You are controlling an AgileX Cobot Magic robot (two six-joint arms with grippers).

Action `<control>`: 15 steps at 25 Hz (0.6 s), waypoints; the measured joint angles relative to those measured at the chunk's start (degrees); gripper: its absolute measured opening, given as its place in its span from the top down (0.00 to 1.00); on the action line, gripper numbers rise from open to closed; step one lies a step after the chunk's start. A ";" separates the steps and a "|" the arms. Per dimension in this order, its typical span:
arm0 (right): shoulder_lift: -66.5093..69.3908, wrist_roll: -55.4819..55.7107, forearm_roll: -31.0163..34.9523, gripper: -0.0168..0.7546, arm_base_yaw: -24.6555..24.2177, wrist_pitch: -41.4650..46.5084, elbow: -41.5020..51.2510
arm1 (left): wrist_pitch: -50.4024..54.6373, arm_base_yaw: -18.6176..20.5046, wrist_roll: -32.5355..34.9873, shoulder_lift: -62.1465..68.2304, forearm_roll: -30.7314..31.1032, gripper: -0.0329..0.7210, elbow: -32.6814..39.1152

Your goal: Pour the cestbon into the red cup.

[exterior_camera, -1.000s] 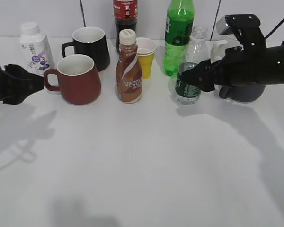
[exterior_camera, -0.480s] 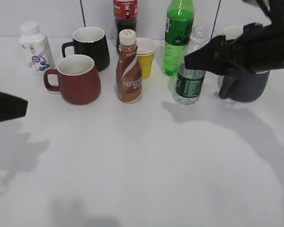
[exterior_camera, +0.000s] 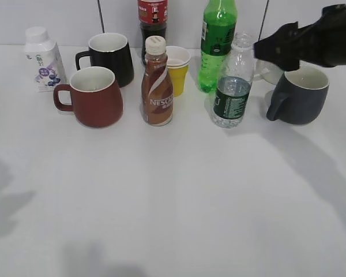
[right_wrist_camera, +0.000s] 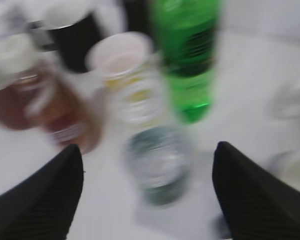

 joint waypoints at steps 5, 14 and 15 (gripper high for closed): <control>0.00 -5.04 0.00 0.21 -0.06 10.49 0.00 | 4.56 0.00 -4.03 -3.76 12.73 0.38 -2.04; -0.08 -3.73 0.00 0.21 -0.08 -30.77 0.00 | 18.84 0.00 -14.99 -4.22 20.26 0.38 -2.04; -0.12 -3.02 0.00 0.21 -0.08 -33.04 0.00 | 19.10 0.00 -14.98 -4.22 20.26 0.38 -2.04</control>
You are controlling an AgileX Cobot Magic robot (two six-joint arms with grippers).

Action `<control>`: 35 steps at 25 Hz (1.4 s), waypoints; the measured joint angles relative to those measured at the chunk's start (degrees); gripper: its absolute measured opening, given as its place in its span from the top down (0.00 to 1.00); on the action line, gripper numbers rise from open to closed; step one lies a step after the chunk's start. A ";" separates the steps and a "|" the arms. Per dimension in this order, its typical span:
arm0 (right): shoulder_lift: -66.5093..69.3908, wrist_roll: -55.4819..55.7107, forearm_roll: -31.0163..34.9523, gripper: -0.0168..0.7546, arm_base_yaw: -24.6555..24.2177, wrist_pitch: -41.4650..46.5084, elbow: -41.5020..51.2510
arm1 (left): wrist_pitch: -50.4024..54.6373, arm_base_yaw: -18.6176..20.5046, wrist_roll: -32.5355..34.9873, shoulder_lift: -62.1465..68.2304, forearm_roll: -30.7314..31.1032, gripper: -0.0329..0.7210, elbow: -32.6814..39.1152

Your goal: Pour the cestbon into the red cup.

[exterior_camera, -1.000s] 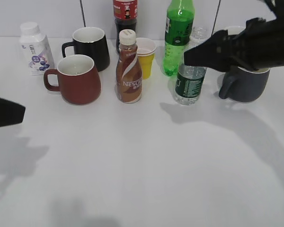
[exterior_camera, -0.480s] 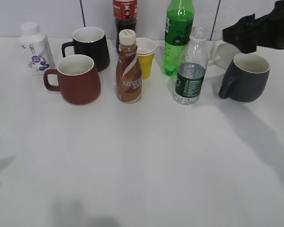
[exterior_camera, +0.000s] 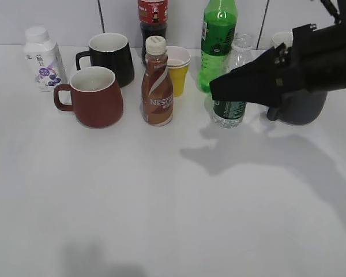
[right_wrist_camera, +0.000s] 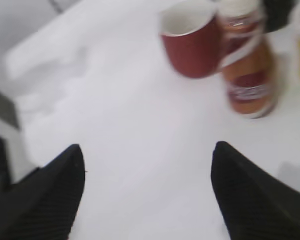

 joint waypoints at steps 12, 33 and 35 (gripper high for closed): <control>-1.45 -7.34 0.00 0.22 0.00 22.27 -0.27 | 0.45 0.00 -0.07 0.00 0.00 0.38 0.00; -12.35 -74.20 69.39 0.22 -0.11 93.09 0.55 | 0.56 0.00 -4.12 -0.48 1.57 0.38 0.00; -13.94 -86.86 82.83 0.22 -0.11 95.39 0.37 | 0.56 0.00 -4.17 -0.58 1.20 0.38 0.00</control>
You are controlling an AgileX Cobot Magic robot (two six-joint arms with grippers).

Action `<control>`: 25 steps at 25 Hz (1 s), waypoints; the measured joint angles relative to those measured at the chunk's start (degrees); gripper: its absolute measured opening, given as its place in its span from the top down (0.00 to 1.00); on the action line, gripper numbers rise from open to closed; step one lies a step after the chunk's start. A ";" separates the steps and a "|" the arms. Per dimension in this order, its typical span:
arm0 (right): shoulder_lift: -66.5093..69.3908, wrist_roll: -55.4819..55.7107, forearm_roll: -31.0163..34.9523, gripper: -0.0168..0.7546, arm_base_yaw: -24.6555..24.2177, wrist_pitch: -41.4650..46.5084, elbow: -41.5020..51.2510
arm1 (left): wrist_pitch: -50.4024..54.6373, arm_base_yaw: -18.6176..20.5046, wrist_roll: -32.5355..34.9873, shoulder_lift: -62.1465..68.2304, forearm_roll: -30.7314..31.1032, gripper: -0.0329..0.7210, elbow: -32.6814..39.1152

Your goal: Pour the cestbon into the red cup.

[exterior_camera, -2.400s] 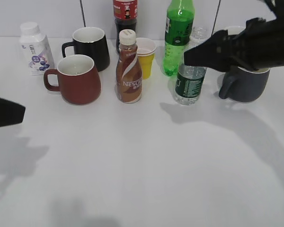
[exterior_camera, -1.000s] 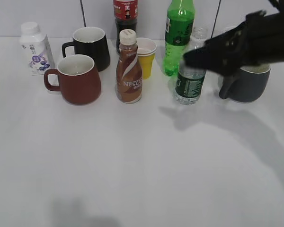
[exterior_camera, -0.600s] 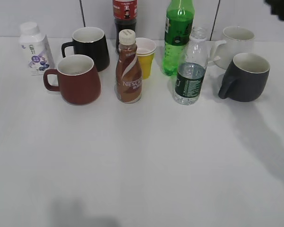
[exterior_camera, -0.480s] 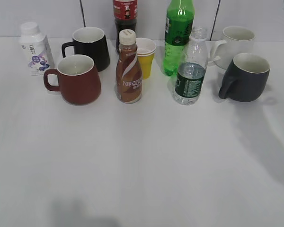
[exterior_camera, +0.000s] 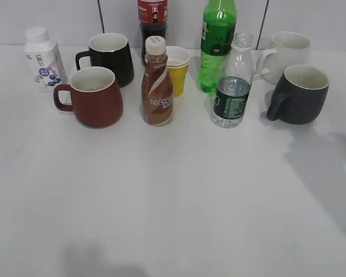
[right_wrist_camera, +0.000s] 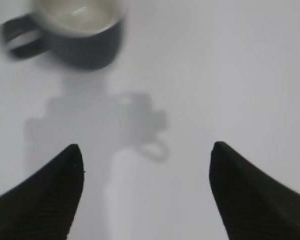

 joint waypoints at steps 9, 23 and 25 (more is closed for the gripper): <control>-13.28 -14.72 18.51 0.22 0.17 15.06 0.84 | 0.02 0.00 -0.12 -9.98 -0.56 0.38 0.00; -49.33 -16.07 22.83 0.22 0.17 21.49 17.17 | 0.26 0.00 -0.17 -27.10 4.57 0.38 10.52; -53.94 -16.07 22.89 0.22 0.17 21.64 18.43 | 0.52 0.00 -0.17 -27.10 4.57 0.38 11.66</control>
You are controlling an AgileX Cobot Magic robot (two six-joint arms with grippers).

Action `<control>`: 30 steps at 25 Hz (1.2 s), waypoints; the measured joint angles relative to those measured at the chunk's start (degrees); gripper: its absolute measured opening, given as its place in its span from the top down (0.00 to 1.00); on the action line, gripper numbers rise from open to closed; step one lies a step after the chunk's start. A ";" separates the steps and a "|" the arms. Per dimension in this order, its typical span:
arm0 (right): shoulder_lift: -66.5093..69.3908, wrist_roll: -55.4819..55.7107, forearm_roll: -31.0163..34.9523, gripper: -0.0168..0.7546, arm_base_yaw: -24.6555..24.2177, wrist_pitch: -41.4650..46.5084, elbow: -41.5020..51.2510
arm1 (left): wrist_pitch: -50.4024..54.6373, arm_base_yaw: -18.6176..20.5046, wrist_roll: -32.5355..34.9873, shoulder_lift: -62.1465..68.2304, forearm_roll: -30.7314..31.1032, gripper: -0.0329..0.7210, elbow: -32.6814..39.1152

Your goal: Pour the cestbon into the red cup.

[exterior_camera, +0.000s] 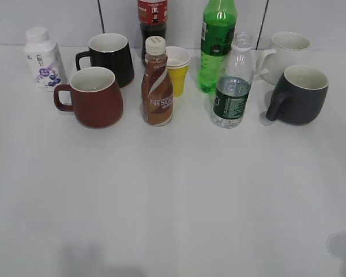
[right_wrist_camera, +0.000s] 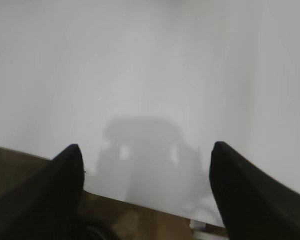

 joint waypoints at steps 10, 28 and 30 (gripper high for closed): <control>-7.90 -0.37 0.10 0.22 0.00 -1.17 3.15 | -8.67 0.00 0.00 -0.11 -0.46 0.38 2.57; -7.95 -0.42 0.10 0.22 0.00 -1.48 3.15 | -9.55 0.00 0.00 -0.11 -5.00 0.38 3.08; -7.95 -0.47 0.10 0.22 -0.69 -1.53 3.15 | -9.55 0.00 0.00 -0.11 -5.00 0.38 3.08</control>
